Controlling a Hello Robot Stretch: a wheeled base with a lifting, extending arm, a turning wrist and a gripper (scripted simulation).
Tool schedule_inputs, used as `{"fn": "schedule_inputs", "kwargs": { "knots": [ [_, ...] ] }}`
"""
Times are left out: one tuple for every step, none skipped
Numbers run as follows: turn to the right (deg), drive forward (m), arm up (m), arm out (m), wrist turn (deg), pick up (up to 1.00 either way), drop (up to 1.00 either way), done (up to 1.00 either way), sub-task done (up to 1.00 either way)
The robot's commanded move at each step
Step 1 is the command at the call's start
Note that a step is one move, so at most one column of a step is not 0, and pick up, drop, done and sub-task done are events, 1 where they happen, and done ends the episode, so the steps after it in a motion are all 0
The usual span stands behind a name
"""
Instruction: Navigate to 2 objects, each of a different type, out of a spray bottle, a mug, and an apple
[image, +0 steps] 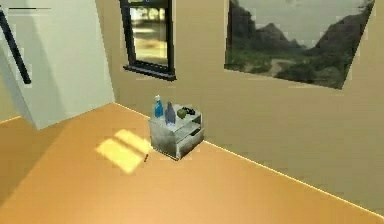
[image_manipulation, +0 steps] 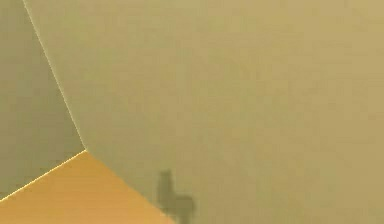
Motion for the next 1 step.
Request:
{"fn": "schedule_inputs", "kwargs": {
  "knots": [
    [3.0,0.00,0.00,0.00,0.0,0.00,0.00,0.00,0.00]
  ]
}}
